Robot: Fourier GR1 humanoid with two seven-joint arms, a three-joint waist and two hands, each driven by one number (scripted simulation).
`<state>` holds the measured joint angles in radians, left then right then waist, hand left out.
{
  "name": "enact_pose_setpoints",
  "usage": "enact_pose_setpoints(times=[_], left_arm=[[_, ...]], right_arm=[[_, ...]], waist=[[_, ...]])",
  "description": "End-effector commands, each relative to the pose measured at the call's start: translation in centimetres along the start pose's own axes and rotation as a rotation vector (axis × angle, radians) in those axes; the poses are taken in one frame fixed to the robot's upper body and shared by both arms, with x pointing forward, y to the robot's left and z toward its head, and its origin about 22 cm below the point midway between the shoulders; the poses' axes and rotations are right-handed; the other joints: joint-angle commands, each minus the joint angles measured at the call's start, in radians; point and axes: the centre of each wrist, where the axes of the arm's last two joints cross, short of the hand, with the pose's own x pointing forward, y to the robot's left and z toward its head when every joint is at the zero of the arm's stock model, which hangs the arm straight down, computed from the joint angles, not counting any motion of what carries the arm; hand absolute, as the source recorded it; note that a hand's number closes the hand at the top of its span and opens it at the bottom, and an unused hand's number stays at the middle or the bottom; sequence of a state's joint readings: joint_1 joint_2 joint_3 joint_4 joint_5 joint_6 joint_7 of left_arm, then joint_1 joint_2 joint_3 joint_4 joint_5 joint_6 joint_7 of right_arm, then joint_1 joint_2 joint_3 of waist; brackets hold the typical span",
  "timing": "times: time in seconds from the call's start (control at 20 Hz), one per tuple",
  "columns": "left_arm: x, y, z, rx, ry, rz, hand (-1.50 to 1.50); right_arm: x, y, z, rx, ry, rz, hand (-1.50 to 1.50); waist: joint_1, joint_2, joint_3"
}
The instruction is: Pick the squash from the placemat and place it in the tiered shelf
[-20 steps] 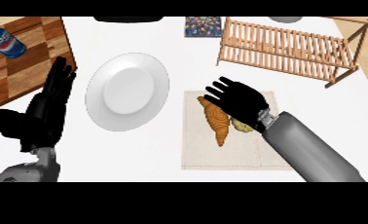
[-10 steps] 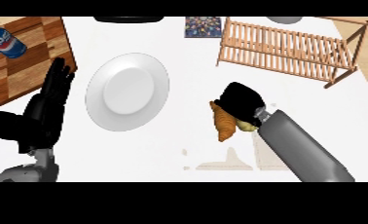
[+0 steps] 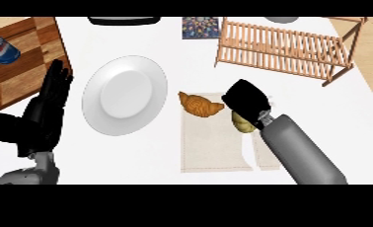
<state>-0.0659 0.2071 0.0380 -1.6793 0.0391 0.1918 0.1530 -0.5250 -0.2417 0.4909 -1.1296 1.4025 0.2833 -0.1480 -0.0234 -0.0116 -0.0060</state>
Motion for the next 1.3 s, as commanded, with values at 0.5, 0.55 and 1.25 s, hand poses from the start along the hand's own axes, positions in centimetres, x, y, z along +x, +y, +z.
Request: enact_pose_setpoints(times=[0.5, 0.55, 1.25], left_arm=[[-0.4, -1.5, 0.0, 0.011, 0.012, 0.000, 0.00], [-0.3, 0.7, -0.1, 0.010, 0.012, -0.001, 0.00], [-0.8, 0.2, -0.4, -0.029, -0.004, -0.001, 0.00]], right_arm=[[3.1, -2.9, 3.8, -0.175, 0.692, -0.896, 1.50], [3.8, -4.8, 4.6, -0.254, 0.703, -0.901, 1.50], [2.6, -18.1, 13.8, -0.715, 1.070, -0.955, 1.50]], waist=[[-0.005, 0.000, 0.006], [0.002, -0.004, 0.005], [0.015, 0.008, 0.005]])
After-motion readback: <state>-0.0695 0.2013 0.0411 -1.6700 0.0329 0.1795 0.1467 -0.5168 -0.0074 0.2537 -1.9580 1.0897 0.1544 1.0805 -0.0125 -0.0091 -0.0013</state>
